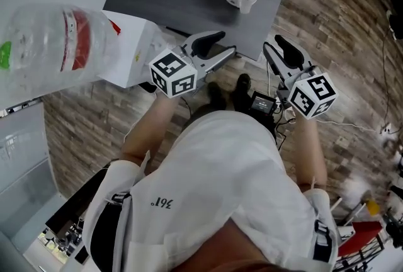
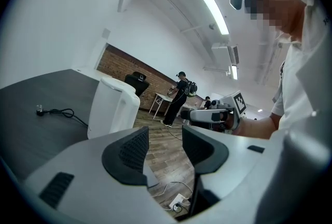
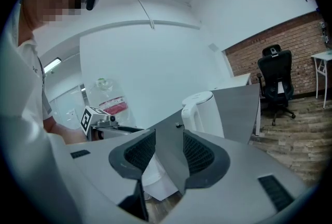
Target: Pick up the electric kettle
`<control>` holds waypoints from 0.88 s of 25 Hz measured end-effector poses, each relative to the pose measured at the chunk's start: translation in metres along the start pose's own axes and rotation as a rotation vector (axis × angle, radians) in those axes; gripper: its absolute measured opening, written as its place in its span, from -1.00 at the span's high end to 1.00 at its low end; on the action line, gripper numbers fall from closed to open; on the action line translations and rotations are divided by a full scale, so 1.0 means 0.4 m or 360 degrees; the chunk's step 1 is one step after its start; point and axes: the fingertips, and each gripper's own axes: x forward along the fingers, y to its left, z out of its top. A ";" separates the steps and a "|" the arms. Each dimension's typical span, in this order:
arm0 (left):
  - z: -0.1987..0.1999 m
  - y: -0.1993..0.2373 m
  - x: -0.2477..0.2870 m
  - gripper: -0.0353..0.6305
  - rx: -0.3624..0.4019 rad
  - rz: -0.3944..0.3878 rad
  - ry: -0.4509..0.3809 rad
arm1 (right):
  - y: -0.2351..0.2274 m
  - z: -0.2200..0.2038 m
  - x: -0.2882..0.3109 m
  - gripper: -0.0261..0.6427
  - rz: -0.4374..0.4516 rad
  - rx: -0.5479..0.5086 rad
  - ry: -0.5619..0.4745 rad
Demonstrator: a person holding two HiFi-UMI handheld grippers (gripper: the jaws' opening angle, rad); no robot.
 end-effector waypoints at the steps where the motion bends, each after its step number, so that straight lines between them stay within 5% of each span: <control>1: -0.001 0.004 0.004 0.34 0.0004 0.0005 0.0005 | -0.005 0.001 0.006 0.49 -0.0003 -0.0004 0.0002; 22: -0.038 0.122 0.127 0.33 0.0050 0.0078 0.0175 | -0.083 0.018 0.143 0.43 0.0025 -0.0149 0.0114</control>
